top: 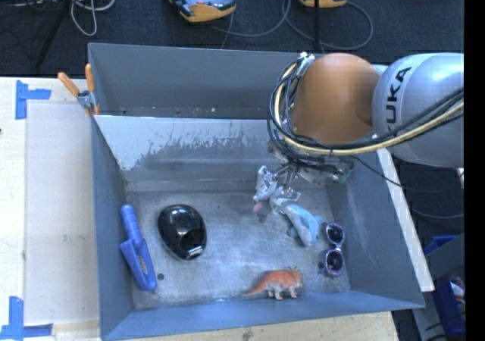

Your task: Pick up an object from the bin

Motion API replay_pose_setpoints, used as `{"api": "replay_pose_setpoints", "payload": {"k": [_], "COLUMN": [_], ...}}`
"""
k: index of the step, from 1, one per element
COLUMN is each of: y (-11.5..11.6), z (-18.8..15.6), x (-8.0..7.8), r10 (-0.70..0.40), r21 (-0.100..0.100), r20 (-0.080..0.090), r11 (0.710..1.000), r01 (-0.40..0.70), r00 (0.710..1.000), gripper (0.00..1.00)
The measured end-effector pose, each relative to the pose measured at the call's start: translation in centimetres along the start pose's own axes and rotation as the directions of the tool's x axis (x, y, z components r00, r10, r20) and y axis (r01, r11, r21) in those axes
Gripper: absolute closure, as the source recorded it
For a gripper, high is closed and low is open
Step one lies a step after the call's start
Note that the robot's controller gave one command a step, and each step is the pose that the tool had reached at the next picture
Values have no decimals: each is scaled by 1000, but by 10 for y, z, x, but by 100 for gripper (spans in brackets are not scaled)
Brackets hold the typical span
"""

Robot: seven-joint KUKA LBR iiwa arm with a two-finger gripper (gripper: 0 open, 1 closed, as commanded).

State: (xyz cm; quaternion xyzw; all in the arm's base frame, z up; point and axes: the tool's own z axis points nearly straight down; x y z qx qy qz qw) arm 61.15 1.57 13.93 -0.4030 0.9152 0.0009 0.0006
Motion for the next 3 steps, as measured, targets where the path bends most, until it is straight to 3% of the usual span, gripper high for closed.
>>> {"api": "replay_pose_setpoints", "payload": {"k": [1,2,3], "y": [0,1,-2], "z": [0,-48,-97], "x": [0,3,0], "r10": [1,-1,3], "r21": [0,-4,5], "r20": [0,-4,4], "r11": [1000,1000,1000], "r01": [-1,1,-3], "r00": [1000,1000,1000], "gripper": [100,100,100]}}
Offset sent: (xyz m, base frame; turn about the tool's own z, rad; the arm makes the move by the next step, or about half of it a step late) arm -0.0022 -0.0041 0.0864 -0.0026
